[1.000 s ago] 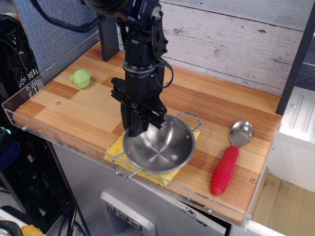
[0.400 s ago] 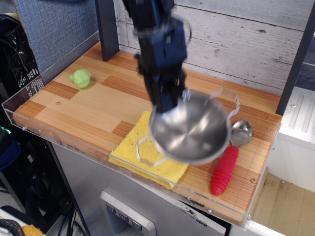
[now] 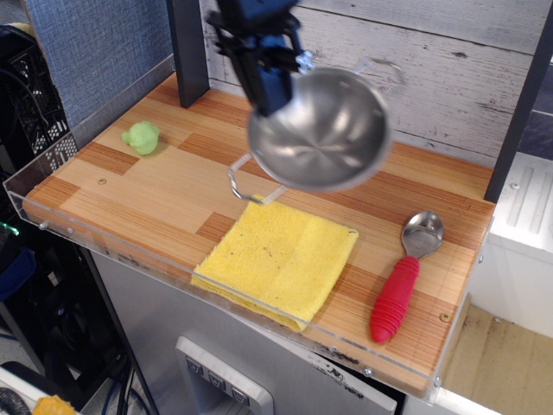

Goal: Take a bowl placed in the lower middle of a table next to a red spoon. Place the bowl to the upper right corner of the table, next to a green thing

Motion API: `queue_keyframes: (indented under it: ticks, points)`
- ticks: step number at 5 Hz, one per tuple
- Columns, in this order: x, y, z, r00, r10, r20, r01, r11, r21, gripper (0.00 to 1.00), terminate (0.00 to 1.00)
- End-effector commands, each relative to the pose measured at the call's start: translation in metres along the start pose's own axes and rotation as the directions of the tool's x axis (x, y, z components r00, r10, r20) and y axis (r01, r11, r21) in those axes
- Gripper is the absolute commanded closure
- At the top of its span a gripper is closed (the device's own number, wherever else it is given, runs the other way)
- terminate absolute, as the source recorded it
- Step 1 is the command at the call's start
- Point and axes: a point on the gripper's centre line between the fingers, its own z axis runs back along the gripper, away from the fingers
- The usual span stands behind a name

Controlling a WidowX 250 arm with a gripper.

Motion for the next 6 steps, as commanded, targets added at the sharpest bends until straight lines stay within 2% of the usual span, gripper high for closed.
queue_keyframes:
  ticks: [1, 3, 4, 6]
  points:
    - [0.002, 0.082, 0.025, 0.974, 0.217, 0.06, -0.225, 0.943, 0.245, 1.0, 0.0]
    - [0.006, 0.114, 0.024, 0.961, 0.261, 0.087, -0.275, 0.884, 0.379, 1.0, 0.0]
    - [0.004, 0.13, 0.016, 0.954, 0.293, 0.067, -0.295, 0.869, 0.398, 1.0, 0.0]
    - [0.005, 0.164, -0.006, 0.929, 0.367, 0.035, -0.352, 0.855, 0.38, 1.0, 0.0]
